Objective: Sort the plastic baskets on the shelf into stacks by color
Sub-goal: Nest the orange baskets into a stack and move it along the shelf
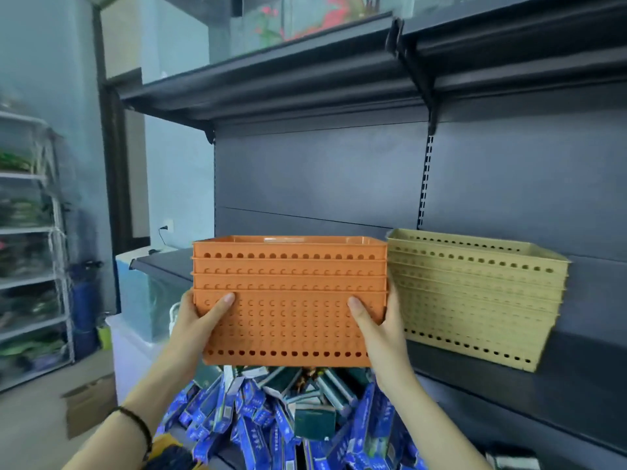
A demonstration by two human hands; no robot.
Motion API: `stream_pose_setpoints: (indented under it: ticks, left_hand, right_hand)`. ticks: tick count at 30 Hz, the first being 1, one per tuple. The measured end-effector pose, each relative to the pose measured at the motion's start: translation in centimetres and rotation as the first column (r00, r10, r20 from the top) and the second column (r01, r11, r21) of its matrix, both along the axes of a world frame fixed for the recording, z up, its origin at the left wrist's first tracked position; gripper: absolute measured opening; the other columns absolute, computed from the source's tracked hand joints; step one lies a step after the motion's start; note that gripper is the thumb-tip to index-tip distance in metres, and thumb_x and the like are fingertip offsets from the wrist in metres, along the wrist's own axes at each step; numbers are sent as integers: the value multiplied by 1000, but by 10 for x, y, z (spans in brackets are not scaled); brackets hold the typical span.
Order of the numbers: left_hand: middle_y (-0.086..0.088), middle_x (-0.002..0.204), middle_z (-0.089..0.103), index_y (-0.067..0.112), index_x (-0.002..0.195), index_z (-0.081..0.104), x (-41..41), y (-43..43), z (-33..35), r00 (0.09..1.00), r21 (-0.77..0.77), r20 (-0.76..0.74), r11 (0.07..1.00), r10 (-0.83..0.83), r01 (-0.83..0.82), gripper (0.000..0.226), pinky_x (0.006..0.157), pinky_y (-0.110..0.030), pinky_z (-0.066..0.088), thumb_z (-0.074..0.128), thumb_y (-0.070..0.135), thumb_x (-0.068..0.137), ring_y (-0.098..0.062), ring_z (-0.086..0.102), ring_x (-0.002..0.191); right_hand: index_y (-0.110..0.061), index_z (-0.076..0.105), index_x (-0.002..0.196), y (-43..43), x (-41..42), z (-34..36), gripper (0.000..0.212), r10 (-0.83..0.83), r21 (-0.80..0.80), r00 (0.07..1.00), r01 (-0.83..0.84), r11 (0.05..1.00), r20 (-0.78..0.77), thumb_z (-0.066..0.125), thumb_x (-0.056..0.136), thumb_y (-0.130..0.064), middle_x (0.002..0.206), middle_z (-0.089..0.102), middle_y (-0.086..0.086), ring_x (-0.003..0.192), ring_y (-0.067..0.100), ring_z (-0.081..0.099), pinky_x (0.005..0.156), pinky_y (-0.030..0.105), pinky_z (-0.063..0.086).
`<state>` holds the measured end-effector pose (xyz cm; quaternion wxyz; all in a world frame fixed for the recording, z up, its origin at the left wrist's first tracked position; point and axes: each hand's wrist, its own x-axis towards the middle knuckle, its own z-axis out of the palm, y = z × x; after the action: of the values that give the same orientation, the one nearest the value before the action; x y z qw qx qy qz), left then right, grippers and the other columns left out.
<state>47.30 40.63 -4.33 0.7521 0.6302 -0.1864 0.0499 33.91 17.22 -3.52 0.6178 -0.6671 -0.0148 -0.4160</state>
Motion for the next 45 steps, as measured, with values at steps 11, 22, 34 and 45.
stream_pose_setpoints:
  ticks: [11,22,34,45]
  left_hand:
    - [4,116,61,20,127,40,226,-9,16,997,-48,26,996,-72,73,77,75,-29,46,71,54,65,-8,59,103]
    - [8,112,65,41,147,14,444,-22,12,958,-24,108,962,-267,271,83,79,-30,53,66,27,84,-3,69,93]
    - [12,114,60,32,133,27,610,-42,16,876,148,154,887,-457,436,61,72,-15,53,63,11,88,3,62,98]
    - [2,115,59,26,142,19,650,-47,14,889,338,141,865,-436,371,75,90,-42,51,68,18,86,-19,60,103]
  right_hand:
    - [-38,31,147,-4,224,24,79,-19,-45,999,18,999,-32,71,80,-37,125,64,-17,110,-5,61,93,27,49]
    - [-36,31,148,20,399,2,79,-244,15,969,245,969,-34,71,80,-35,128,63,-15,113,-4,60,96,26,48]
    - [-43,24,138,33,521,-5,73,-417,-18,898,419,908,-137,71,83,-32,124,59,-20,109,-11,57,92,23,47]
    - [-40,16,134,28,544,-8,75,-465,-84,850,460,884,-246,71,86,-23,125,51,-18,117,1,53,92,22,47]
